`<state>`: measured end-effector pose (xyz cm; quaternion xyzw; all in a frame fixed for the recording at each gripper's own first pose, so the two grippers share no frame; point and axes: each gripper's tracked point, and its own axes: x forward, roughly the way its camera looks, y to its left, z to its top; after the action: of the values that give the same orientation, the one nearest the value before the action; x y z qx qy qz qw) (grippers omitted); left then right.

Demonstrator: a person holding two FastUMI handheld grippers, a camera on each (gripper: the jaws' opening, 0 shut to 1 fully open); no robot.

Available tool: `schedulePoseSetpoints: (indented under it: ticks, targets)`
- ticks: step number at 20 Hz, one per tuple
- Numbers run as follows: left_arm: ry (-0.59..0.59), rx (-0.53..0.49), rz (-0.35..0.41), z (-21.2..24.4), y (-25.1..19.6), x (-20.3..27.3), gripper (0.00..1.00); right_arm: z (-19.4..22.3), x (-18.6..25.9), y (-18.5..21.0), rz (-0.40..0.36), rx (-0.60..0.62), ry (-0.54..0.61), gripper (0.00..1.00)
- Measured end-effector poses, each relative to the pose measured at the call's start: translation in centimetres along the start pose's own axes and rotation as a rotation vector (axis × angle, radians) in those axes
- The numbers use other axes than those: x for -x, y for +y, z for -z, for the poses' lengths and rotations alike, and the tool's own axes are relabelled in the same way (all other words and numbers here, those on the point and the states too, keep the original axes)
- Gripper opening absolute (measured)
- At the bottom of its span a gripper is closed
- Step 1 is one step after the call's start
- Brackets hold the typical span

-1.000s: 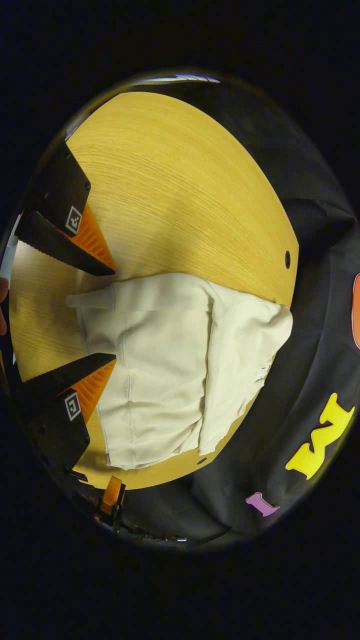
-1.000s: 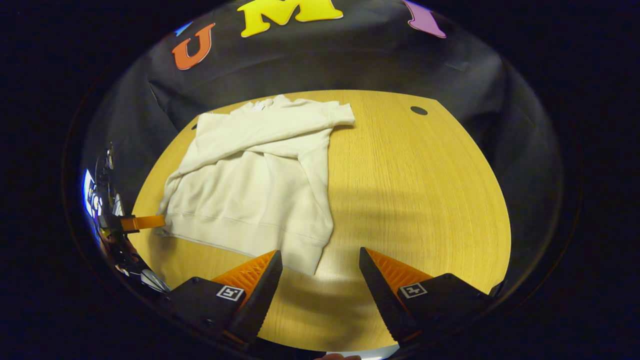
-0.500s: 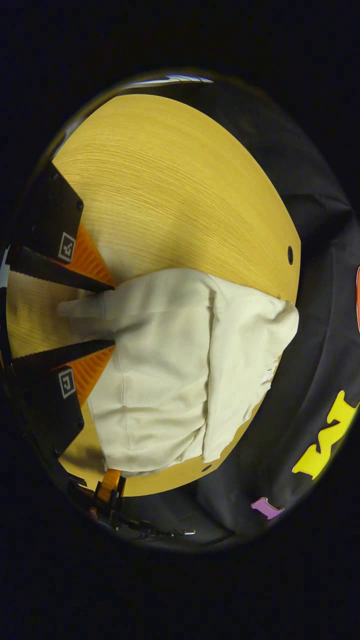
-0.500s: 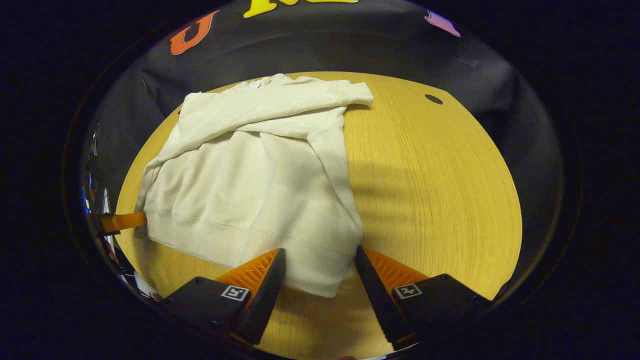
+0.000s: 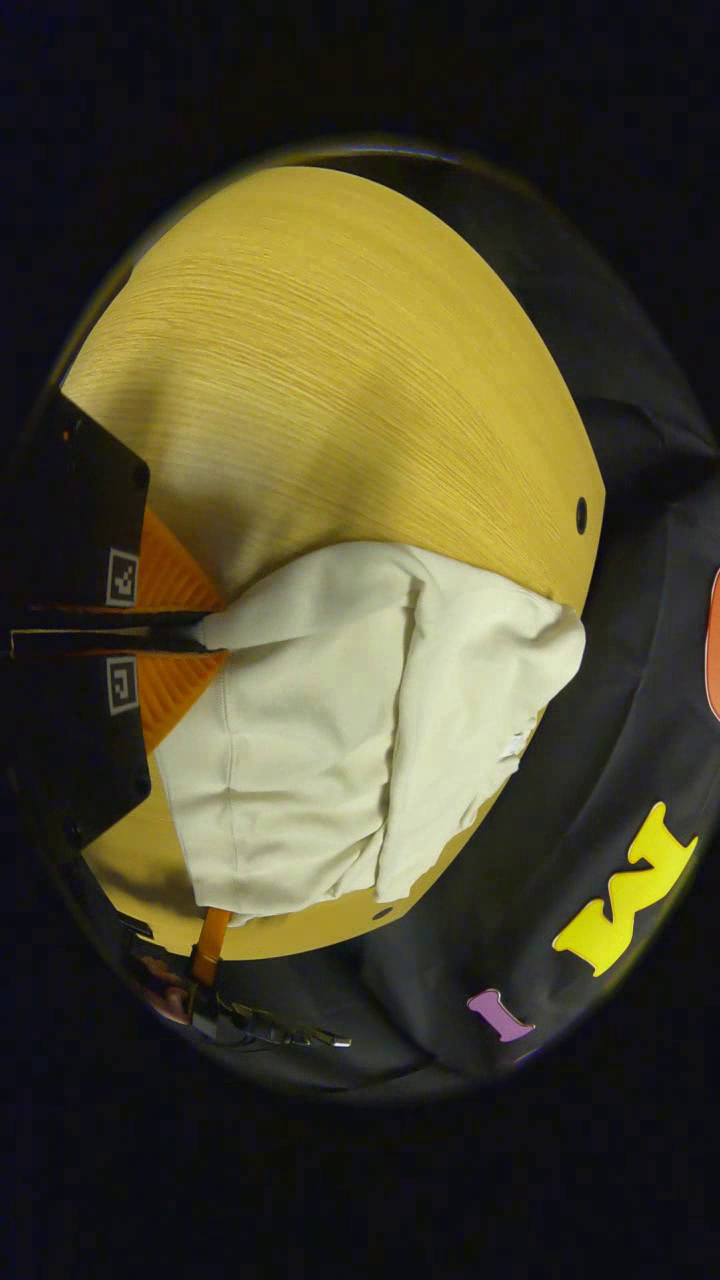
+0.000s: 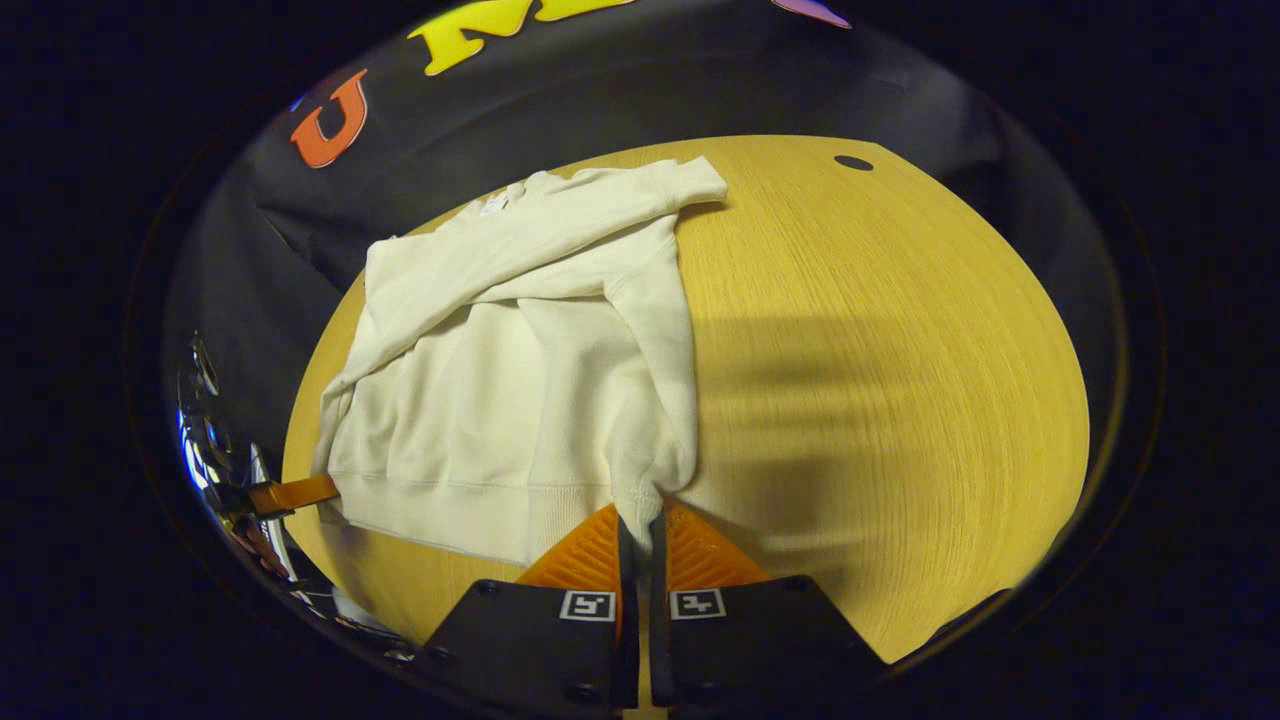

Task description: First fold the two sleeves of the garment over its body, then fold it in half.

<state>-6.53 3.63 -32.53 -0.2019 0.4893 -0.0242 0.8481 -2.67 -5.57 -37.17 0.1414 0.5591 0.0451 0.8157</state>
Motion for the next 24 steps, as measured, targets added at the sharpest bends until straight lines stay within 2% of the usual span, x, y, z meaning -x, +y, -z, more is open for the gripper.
schedulePoseSetpoints:
  ticks: [8,12,13,14,16,20,24]
  targets:
    - [-0.152,-0.005,0.102,-6.4,-3.1,4.1,0.04,-7.1,6.4,2.4,-0.15,-0.087,-0.131,0.05]
    - [-0.234,-0.048,0.12,-11.3,-4.4,5.0,0.04,-12.1,8.1,4.6,-0.194,-0.056,-0.193,0.05]
    - [-0.258,-0.066,0.125,-12.7,-4.8,5.3,0.0,-13.7,8.6,5.7,-0.212,-0.044,-0.211,0.05]
    - [-0.281,-0.068,0.136,-14.3,-5.1,5.7,0.04,-15.2,8.9,6.5,-0.225,-0.024,-0.228,0.05]
    - [-0.31,-0.034,0.175,-17.5,-6.2,6.2,0.04,-19.2,9.4,8.2,-0.255,0.009,-0.265,0.05]
    - [-0.373,-0.002,0.184,-26.3,-7.7,5.7,0.04,-28.4,9.4,10.4,-0.277,0.011,-0.324,0.05]
    - [-0.421,0.029,0.151,-33.9,-7.3,1.5,0.03,-35.5,5.1,10.5,-0.252,0.012,-0.345,0.05]
